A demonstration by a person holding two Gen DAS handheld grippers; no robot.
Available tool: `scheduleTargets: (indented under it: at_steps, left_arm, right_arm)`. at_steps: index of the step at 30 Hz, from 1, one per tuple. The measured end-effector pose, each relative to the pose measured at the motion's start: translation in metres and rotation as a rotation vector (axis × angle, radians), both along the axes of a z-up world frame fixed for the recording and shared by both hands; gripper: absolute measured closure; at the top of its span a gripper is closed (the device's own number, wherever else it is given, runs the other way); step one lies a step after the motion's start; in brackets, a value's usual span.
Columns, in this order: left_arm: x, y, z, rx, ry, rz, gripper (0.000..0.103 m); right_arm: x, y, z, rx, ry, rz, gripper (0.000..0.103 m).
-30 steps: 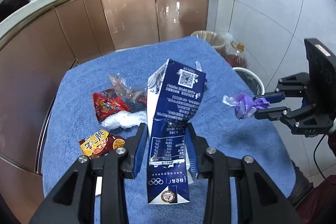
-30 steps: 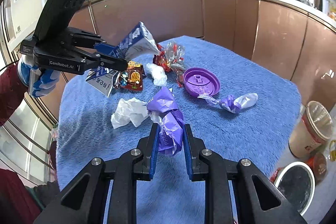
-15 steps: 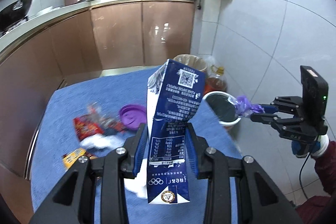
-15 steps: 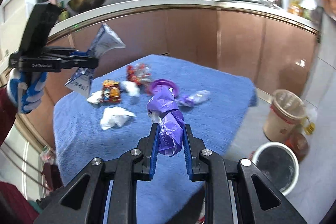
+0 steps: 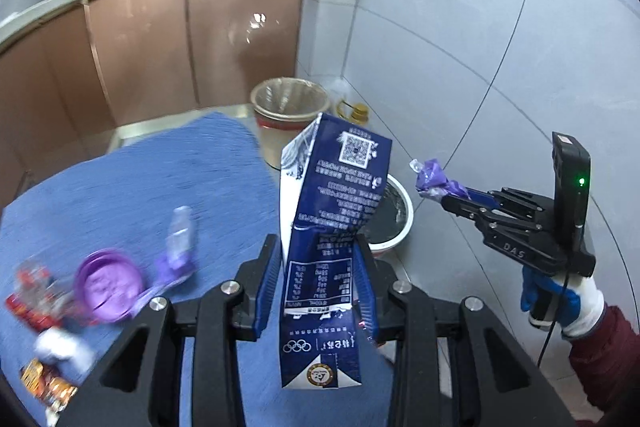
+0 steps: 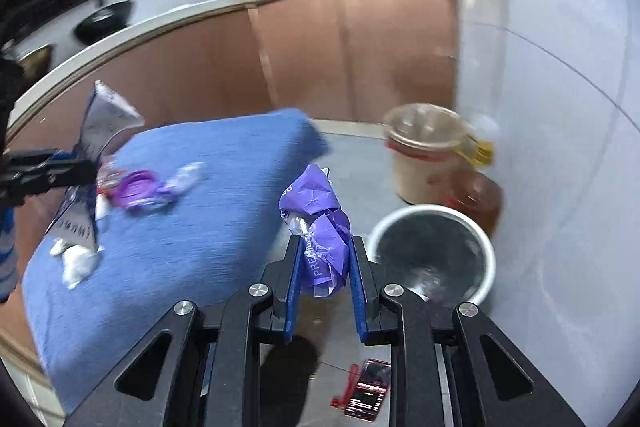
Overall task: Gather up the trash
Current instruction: 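Carry carton and wrapper over the white bin while both tools open to drop them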
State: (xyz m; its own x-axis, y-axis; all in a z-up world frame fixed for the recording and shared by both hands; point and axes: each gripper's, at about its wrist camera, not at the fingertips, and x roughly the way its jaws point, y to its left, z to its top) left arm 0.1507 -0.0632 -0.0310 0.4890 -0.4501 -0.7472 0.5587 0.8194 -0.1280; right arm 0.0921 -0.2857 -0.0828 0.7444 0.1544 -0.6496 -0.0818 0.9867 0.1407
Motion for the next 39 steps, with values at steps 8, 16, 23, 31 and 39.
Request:
scheduleTargets:
  at_steps: [8, 16, 23, 31, 39]
  left_arm:
    - [0.066, -0.099, -0.047, 0.027, 0.099, -0.070, 0.069]
    - [0.117, -0.177, -0.089, 0.046, 0.174, -0.092, 0.069]
    - [0.146, -0.206, -0.122, 0.087, 0.223, -0.068, 0.069]
    - [0.170, -0.223, -0.150, 0.089, 0.265, -0.017, 0.066]
    - [0.166, -0.224, -0.140, 0.038, 0.239, -0.023, 0.053]
  right_arm:
    - [0.052, -0.054, -0.054, 0.015, 0.085, -0.150, 0.081]
    - [0.098, -0.091, -0.091, 0.013, 0.146, -0.212, 0.080]
    - [0.126, -0.104, -0.111, 0.003, 0.182, -0.233, 0.080]
    - [0.147, -0.109, -0.124, -0.011, 0.205, -0.251, 0.076]
    - [0.139, -0.118, -0.125, -0.044, 0.210, -0.294, 0.054]
